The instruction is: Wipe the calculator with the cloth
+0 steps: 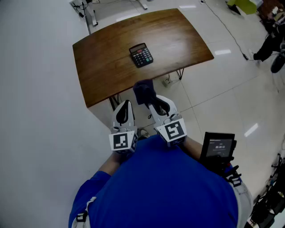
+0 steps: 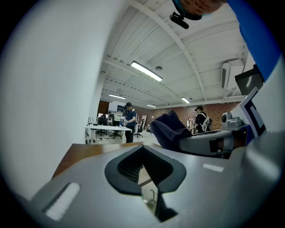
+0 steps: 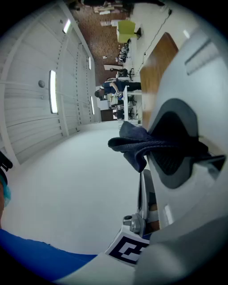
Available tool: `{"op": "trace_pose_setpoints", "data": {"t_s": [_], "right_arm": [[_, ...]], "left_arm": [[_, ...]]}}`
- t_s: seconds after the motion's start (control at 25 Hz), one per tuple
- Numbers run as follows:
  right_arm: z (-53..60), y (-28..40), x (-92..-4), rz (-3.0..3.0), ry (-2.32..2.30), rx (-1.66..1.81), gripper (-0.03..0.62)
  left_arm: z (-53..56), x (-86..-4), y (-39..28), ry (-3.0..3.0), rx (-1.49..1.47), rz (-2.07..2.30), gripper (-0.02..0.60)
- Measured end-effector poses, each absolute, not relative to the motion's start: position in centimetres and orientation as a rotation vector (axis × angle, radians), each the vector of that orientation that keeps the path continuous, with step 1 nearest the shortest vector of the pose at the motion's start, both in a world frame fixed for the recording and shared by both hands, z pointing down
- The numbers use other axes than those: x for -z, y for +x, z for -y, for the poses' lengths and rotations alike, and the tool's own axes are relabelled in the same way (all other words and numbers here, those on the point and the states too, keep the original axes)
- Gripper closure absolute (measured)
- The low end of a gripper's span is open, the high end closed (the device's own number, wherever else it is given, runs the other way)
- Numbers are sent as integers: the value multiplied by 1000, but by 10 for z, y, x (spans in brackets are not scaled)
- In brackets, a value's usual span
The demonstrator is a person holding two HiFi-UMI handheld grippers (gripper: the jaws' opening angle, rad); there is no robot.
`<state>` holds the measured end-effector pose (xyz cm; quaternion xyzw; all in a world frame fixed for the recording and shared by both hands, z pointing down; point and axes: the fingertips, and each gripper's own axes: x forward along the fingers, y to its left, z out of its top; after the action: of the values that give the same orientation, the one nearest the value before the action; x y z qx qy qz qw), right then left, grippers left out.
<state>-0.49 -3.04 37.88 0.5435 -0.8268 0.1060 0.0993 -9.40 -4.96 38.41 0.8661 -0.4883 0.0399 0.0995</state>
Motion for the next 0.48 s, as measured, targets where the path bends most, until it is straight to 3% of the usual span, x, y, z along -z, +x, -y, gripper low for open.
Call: {"op": "trace_pose_setpoints", "data": {"t_s": [0.16, 0.48], "right_arm": [[28, -7, -378, 2451, 1593, -308, 531], [103, 79, -386, 2504, 1537, -350, 531]], "left_arm": [[47, -387, -100, 2550, -126, 1454, 575], [115, -392, -14, 2525, -183, 1510, 575]]}}
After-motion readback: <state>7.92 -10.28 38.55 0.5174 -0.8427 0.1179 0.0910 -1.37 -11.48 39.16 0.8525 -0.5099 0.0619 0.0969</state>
